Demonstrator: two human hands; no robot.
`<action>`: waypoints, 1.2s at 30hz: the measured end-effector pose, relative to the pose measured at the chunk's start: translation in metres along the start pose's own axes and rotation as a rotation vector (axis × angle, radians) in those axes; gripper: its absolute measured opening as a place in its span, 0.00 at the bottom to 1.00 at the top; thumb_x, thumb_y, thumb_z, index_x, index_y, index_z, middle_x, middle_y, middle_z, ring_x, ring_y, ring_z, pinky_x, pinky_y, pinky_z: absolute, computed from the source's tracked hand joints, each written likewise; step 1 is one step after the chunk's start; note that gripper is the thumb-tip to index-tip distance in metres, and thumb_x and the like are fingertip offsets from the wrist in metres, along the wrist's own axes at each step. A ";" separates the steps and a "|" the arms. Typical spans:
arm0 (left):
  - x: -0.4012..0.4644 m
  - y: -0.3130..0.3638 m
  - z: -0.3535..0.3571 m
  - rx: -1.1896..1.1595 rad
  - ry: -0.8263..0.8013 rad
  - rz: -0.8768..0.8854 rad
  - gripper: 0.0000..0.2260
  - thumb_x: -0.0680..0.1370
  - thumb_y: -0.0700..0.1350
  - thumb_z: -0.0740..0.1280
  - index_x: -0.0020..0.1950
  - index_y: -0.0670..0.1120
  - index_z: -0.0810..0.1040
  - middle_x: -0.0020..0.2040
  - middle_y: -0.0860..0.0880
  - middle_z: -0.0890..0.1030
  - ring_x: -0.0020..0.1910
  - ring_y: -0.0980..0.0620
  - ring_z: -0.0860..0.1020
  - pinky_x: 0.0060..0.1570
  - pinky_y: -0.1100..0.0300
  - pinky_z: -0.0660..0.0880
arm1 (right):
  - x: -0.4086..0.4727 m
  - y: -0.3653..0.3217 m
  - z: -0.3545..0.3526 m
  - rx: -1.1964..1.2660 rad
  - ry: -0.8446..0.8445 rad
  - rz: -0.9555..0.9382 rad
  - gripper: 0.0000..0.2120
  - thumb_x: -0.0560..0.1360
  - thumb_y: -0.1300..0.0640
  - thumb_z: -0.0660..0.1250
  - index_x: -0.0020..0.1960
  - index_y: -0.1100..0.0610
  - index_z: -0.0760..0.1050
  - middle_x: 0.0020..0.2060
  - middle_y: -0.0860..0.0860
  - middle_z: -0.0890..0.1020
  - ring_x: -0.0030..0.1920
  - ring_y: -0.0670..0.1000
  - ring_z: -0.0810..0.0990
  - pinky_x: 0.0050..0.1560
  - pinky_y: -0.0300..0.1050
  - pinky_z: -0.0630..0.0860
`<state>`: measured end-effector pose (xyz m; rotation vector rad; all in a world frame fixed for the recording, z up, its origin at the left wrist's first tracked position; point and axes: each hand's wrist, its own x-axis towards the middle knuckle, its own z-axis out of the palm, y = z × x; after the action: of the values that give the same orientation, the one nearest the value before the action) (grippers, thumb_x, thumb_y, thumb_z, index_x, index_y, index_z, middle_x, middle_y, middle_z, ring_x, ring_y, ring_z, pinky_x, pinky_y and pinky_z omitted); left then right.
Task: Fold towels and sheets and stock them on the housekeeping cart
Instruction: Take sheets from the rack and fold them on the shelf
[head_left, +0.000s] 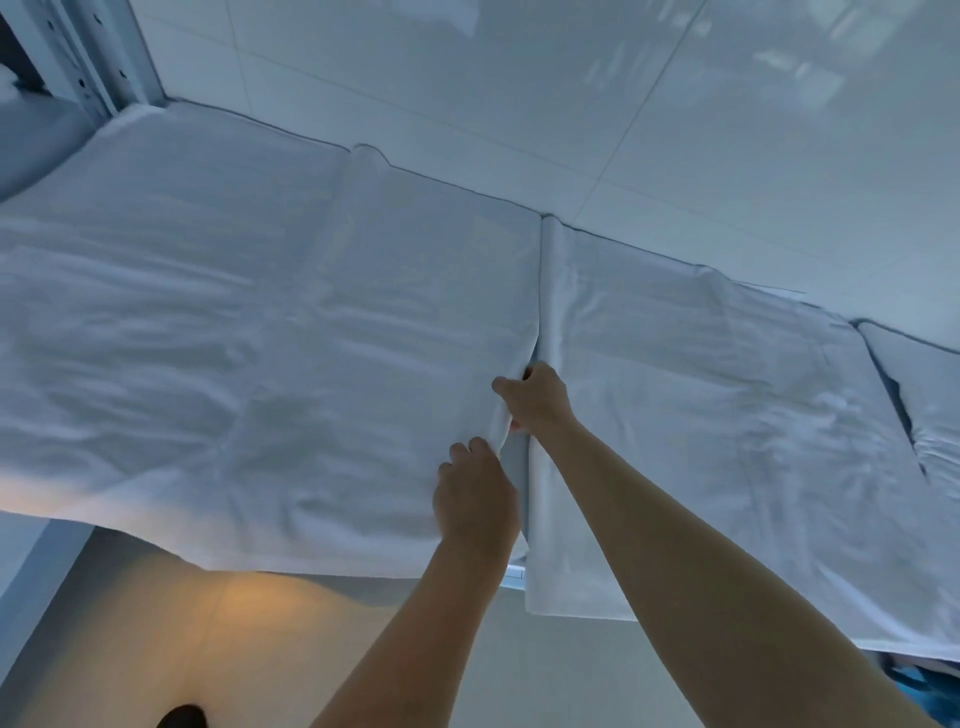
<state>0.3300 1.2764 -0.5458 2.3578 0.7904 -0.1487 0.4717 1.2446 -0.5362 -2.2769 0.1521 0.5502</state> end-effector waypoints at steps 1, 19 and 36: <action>0.000 -0.004 -0.001 -0.032 0.002 0.010 0.10 0.82 0.39 0.60 0.63 0.45 0.73 0.56 0.46 0.78 0.54 0.47 0.81 0.51 0.58 0.78 | 0.008 -0.005 -0.001 0.037 0.000 0.036 0.08 0.71 0.56 0.72 0.47 0.57 0.76 0.44 0.53 0.83 0.39 0.54 0.84 0.34 0.50 0.85; -0.017 -0.036 -0.011 -0.137 -0.033 0.019 0.08 0.83 0.47 0.59 0.61 0.49 0.72 0.50 0.51 0.78 0.51 0.49 0.80 0.49 0.58 0.76 | 0.097 -0.062 0.002 -0.300 0.183 -0.098 0.17 0.81 0.59 0.63 0.68 0.63 0.70 0.64 0.60 0.79 0.64 0.62 0.78 0.60 0.49 0.75; -0.048 0.071 -0.013 -0.250 -0.151 0.232 0.12 0.83 0.38 0.60 0.65 0.45 0.76 0.59 0.47 0.82 0.57 0.48 0.81 0.60 0.58 0.76 | 0.103 -0.065 -0.125 -0.390 0.388 -0.325 0.14 0.76 0.63 0.60 0.59 0.58 0.78 0.55 0.61 0.83 0.59 0.64 0.79 0.52 0.46 0.72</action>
<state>0.3310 1.2165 -0.4827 2.1516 0.4320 -0.1196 0.6246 1.2066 -0.4617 -2.6962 -0.1496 -0.0438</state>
